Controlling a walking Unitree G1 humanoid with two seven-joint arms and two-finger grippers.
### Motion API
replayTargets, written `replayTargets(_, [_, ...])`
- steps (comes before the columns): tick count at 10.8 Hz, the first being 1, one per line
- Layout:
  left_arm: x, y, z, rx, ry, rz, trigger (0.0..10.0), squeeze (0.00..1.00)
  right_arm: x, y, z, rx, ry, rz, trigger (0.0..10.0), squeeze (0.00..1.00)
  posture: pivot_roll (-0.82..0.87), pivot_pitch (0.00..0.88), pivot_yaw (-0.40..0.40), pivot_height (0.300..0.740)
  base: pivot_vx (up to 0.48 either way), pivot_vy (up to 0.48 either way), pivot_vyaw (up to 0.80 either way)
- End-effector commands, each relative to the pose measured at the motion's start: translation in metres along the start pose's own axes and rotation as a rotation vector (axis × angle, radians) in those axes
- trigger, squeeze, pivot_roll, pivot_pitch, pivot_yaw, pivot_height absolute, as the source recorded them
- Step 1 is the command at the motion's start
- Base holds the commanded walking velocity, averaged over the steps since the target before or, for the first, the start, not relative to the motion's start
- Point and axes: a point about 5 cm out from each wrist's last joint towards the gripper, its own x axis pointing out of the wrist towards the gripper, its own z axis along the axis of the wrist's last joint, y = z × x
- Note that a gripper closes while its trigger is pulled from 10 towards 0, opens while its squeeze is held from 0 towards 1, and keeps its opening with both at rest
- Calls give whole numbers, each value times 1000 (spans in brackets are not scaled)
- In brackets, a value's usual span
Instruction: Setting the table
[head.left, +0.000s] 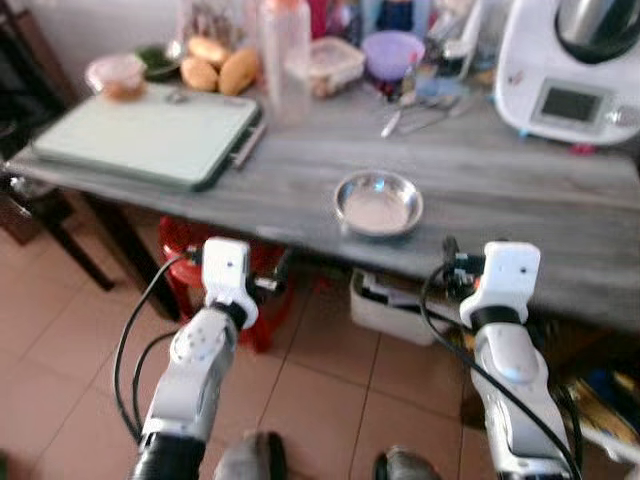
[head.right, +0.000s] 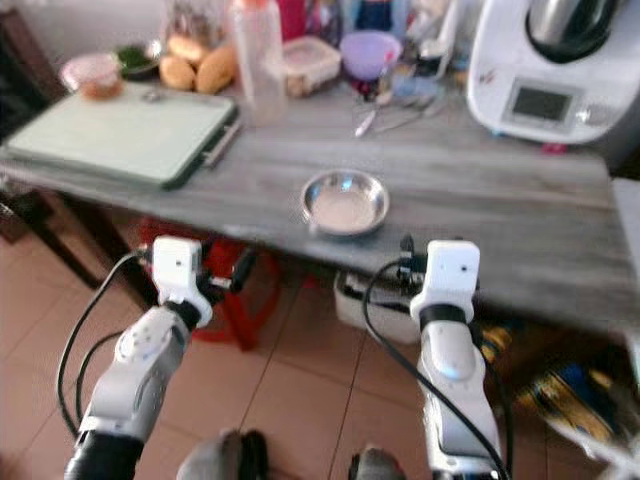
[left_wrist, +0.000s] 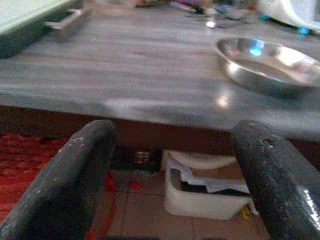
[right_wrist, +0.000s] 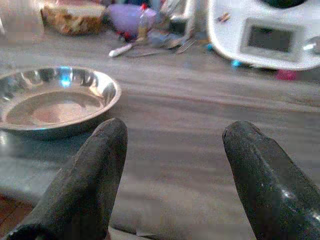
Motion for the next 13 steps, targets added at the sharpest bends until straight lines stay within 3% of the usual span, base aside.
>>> replayTargets(1, [2, -1, 2, 11, -4, -7, 10000, 0, -2, -4, 4, 5, -14, -16, 10000, 0, -85, 0, 46, 740, -304, 0, -750])
replayTargets(9, [-1, -3, 0, 16, 7, -18, 10000, 0, 2, -5, 4, -1, -18, -15, 10000, 0, -76, 0, 35, 740, -294, 0, -68])
replayTargets(10, [-1, -2, 1, 17, 6, -17, 10000, 0, 6, 0, 6, -4, -30, 4, 10000, 0, -75, 0, 41, 740, -259, 0, 0])
replayTargets(13, [-1, -3, 1, 16, 5, -16, 10000, 0, 8, -1, 6, -11, -30, 2, 10000, 0, -73, 0, 40, 740, 0, 0, 0])
